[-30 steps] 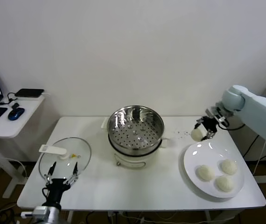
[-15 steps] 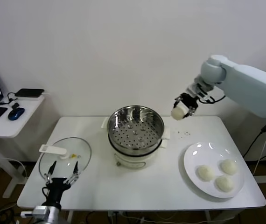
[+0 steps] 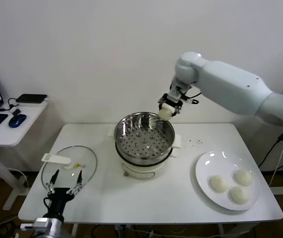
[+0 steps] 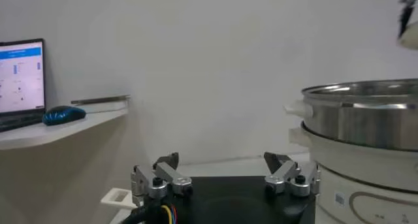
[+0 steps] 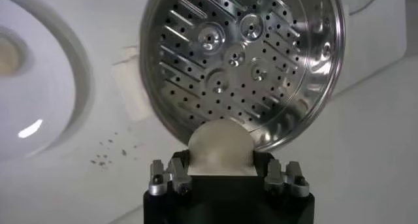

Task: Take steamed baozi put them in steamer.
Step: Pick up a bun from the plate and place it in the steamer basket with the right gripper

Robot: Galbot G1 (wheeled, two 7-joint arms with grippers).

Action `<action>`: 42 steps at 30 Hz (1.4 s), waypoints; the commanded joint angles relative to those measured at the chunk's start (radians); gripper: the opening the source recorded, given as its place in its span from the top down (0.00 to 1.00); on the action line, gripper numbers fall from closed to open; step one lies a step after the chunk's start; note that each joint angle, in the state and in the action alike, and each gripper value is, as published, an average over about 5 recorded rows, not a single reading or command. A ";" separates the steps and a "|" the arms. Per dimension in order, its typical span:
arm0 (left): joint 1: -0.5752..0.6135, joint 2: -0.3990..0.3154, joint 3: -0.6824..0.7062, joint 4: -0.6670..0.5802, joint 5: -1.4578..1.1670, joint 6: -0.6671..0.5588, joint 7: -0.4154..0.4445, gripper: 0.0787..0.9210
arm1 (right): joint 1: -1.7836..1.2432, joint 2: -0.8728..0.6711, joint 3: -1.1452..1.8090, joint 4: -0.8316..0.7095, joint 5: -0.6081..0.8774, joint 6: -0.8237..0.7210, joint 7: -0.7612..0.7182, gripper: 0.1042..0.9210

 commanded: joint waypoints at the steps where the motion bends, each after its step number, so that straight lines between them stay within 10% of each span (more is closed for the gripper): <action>1: 0.001 0.004 0.002 -0.004 -0.001 -0.001 0.001 0.12 | -0.110 0.157 0.085 -0.123 -0.203 0.081 0.008 0.34; 42: 0.018 0.001 0.004 0.010 -0.007 -0.002 -0.009 0.12 | -0.260 0.243 0.270 -0.261 -0.495 0.159 0.052 0.29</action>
